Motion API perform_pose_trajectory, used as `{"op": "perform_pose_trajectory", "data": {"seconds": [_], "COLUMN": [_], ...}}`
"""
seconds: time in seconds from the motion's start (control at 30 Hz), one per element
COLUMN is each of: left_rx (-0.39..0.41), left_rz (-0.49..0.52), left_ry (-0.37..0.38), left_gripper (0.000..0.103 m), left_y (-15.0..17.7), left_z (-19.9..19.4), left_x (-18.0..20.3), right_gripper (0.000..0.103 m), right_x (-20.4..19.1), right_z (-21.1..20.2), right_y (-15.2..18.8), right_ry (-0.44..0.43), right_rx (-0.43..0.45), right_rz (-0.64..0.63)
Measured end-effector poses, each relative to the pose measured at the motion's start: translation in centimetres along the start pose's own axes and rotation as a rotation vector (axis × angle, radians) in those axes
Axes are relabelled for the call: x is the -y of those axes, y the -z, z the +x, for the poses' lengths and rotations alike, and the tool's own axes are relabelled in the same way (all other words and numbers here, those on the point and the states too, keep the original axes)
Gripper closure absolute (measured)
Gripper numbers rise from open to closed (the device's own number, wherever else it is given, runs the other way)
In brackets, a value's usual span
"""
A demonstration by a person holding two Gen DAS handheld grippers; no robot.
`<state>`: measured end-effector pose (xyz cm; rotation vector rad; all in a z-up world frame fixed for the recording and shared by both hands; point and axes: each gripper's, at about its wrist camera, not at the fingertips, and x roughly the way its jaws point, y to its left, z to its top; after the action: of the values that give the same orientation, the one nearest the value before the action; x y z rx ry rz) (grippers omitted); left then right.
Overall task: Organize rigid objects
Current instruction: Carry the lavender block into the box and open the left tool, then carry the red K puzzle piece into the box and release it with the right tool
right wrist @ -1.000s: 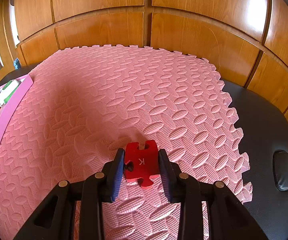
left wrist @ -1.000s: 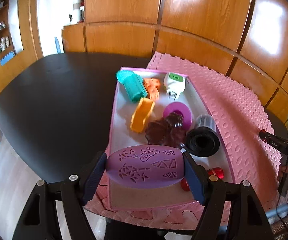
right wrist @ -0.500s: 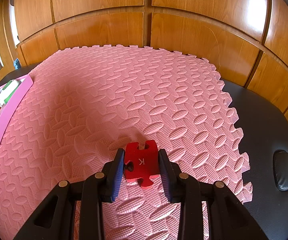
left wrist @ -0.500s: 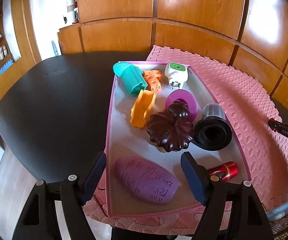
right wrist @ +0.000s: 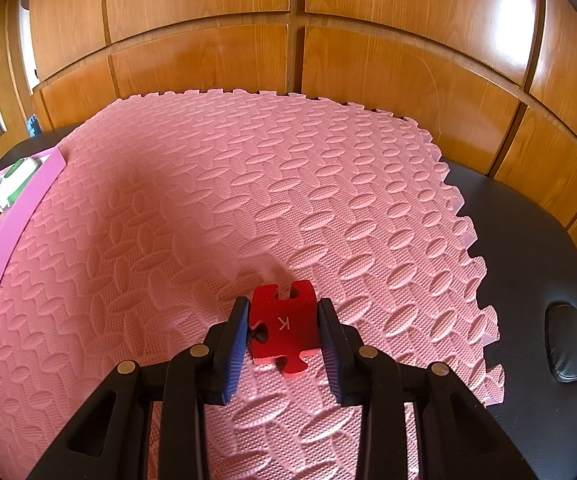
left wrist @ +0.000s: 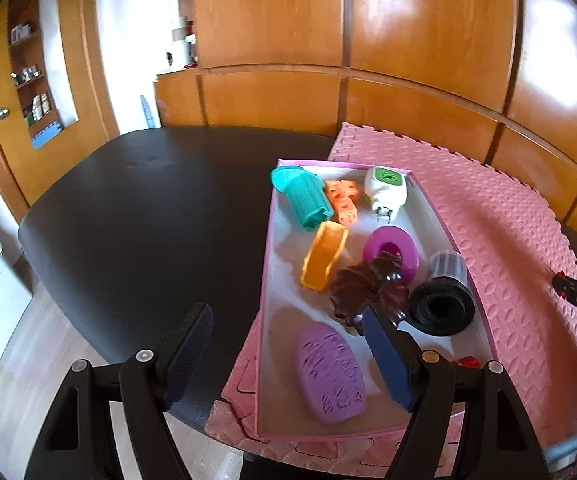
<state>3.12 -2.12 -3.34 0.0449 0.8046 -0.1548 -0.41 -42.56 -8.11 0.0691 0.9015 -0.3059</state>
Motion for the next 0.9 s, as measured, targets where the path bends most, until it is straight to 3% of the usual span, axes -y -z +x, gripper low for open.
{"op": "perform_pose_trajectory", "data": {"seconds": [0.4,0.7,0.9], "left_rx": [0.028,0.03,0.028], "left_rz": [-0.039,-0.068,-0.085], "left_ry": [-0.032,-0.03,-0.029], "left_gripper": [0.025,0.025,0.025], "left_y": [-0.1,0.1,0.2], "left_z": [-0.9,-1.2,-1.1], "left_x": [-1.4,-2.7,-3.4], "right_gripper": [0.071,0.071,0.071], "right_x": [-0.8,-0.9,-2.4], "right_z": [-0.1,-0.2,-0.8], "right_y": [0.1,0.0,-0.1], "right_ry": [0.046,0.063,-0.017], "right_rx": [0.006,-0.015,-0.043], "right_rz": [-0.04,0.023,0.055]}}
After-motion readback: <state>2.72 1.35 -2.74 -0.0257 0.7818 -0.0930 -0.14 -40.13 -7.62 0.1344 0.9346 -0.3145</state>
